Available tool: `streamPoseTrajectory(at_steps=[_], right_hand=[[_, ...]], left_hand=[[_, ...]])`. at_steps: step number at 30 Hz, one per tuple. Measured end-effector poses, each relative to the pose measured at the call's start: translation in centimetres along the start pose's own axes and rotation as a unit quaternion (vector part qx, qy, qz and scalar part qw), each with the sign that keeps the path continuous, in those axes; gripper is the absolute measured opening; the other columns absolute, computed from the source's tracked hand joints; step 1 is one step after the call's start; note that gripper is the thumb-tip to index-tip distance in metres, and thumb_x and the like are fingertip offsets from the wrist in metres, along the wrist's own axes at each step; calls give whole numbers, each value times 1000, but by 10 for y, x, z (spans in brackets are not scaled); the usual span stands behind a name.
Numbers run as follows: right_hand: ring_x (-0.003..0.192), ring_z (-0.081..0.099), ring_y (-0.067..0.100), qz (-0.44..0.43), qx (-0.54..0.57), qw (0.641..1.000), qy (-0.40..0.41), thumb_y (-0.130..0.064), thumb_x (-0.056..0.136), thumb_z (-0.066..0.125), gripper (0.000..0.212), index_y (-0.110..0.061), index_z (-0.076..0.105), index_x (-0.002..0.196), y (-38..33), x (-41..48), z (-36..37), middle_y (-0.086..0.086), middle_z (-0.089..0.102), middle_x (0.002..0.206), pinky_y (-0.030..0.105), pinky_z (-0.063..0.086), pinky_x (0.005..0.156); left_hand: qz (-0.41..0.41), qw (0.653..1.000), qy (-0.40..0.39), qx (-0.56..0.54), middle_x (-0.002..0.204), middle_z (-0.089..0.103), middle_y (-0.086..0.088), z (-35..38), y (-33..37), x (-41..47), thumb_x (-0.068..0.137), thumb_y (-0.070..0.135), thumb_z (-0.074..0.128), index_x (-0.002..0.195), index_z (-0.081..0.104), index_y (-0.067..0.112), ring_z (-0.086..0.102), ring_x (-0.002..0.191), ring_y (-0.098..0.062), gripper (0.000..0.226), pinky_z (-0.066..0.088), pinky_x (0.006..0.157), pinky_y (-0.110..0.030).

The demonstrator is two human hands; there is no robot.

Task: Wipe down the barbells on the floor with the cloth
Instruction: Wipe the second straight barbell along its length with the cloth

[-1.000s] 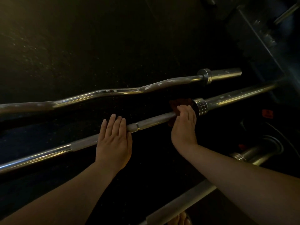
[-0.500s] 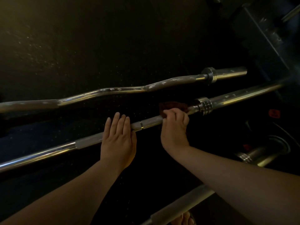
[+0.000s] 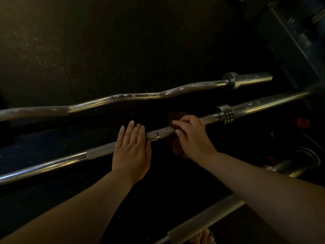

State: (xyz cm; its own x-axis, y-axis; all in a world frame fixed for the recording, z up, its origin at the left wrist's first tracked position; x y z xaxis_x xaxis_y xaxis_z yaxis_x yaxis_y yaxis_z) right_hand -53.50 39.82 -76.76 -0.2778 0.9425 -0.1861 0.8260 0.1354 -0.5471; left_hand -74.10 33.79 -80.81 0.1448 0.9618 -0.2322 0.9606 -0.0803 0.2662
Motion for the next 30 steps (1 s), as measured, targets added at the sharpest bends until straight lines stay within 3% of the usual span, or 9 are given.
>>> streamPoseTrajectory(at_steps=[4,8,12,14,17,20,22,26,30], right_hand=[[123,38,10,77,55,992,89,-3,95,63,30,-16,65,122,8,0,-22,-4,42,129,3,28,96],[116,48,8,131,114,967,188,-3,92,66,42,-22,56,127,3,0,-25,-4,37,135,11,42,98],[114,58,23,437,338,780,294,-26,90,77,62,-19,41,140,9,10,-17,7,36,143,36,58,93],[116,58,33,524,340,739,254,-41,87,78,75,-13,36,143,16,16,-13,12,42,142,50,57,94],[116,59,32,478,311,798,196,-47,91,71,72,-17,31,143,18,19,-6,10,50,138,53,55,96],[103,61,18,241,181,950,84,-42,95,66,44,-26,40,127,2,7,-2,-3,54,120,44,57,88],[100,59,17,107,59,992,6,-43,97,63,35,-24,44,120,-3,2,-1,-4,51,119,41,55,84],[104,62,23,205,40,973,99,-44,96,62,30,-26,47,114,23,13,-21,-1,56,116,48,54,89],[113,53,10,205,135,923,295,-27,95,69,40,-22,42,124,27,16,-52,-7,45,124,22,50,90]], left_hand=[[16,1000,12,-14,169,6,-7,1,-3,-1,102,46,-4,159,11,11,-18,153,-19,69,-16,123,-42],[19,1000,21,-6,168,9,-9,5,-4,-3,104,44,-2,158,12,9,-15,154,-22,65,-13,124,-43],[15,1000,25,-9,168,10,-8,4,-3,-1,103,44,-2,159,13,10,-15,154,-20,67,-16,123,-42],[18,999,29,-10,168,10,-8,5,-3,-1,103,45,-1,158,13,9,-15,154,-20,67,-17,123,-41],[20,999,34,-8,168,12,-9,7,-5,-2,105,45,1,158,15,9,-13,154,-20,66,-18,122,-39],[13,999,49,8,165,23,-11,10,-4,-1,107,42,7,156,23,7,-3,155,-23,62,-16,123,-40],[8,998,55,15,164,25,-11,10,-4,-1,107,42,8,155,24,7,-1,155,-23,61,-16,123,-39],[19,998,52,-5,166,21,-10,8,-4,-2,107,43,7,157,22,8,-5,155,-21,63,-17,122,-38],[24,998,59,-4,166,19,-10,7,-4,-2,107,42,6,157,20,8,-6,155,-23,62,-12,124,-42]])
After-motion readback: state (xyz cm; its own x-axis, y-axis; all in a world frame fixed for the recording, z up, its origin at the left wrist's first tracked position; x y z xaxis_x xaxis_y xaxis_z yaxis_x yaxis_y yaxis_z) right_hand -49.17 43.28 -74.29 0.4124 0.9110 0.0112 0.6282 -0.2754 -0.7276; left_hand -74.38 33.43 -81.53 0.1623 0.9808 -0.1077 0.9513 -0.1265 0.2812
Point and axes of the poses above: each hand's wrist, its own x-axis towards the middle knuckle, its own z-axis out of the palm, y = z × x, the point moved 1 cm from there along x, towards the middle knuckle
